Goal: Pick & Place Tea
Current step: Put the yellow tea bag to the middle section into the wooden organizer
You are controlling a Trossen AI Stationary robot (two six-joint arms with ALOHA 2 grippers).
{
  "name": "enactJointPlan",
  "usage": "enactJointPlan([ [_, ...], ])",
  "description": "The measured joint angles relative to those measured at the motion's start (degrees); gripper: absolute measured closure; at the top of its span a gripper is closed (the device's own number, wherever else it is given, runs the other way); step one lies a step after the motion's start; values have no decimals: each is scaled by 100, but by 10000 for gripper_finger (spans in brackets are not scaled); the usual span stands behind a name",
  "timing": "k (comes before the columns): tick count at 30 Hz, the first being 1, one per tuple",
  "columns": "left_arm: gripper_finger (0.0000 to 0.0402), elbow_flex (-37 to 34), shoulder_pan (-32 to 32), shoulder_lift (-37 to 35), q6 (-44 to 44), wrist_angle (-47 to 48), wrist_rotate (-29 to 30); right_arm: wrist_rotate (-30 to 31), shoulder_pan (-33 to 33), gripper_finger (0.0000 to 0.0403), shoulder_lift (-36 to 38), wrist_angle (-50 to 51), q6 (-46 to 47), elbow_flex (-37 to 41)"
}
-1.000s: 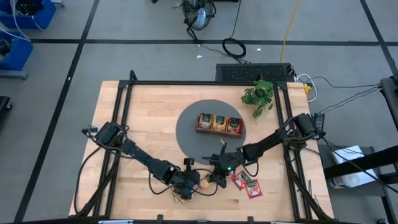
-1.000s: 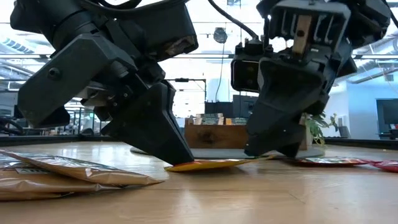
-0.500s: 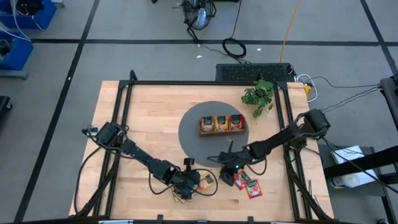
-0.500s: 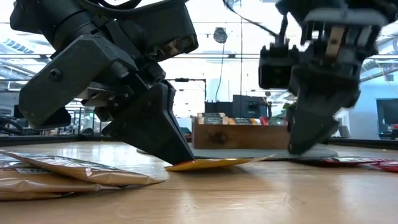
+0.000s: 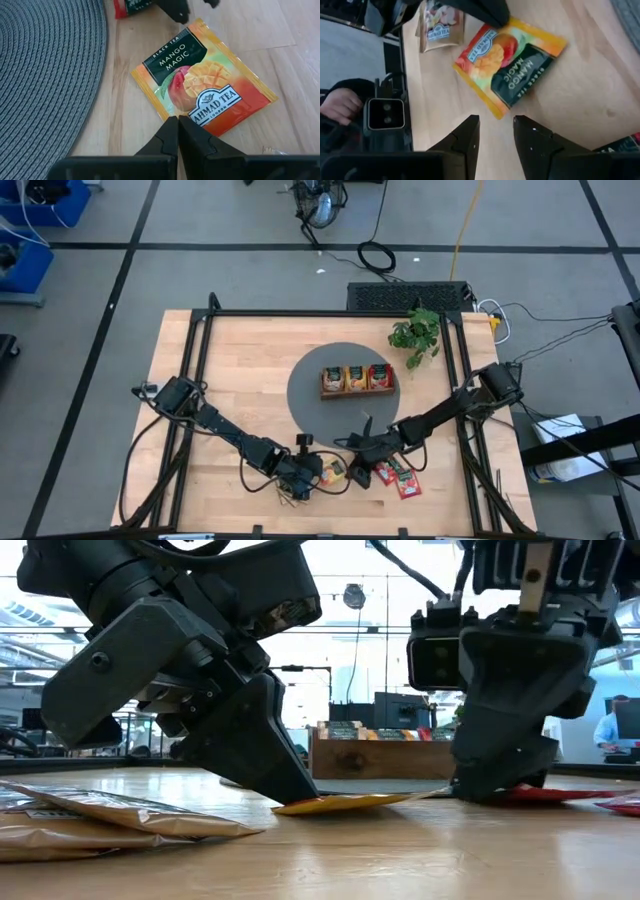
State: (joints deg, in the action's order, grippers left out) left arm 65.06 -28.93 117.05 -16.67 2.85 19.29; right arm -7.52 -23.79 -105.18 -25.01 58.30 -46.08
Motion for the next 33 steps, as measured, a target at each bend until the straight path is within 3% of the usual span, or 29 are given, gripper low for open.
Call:
enactJointPlan([
  [22,381,20,131,334,87,-469,24,-5,-107,293,-503,-368,269,-72],
  [33,381,13,-21,295,-399,-43,308,-146,-139,293,-203,787,249,-64],
])
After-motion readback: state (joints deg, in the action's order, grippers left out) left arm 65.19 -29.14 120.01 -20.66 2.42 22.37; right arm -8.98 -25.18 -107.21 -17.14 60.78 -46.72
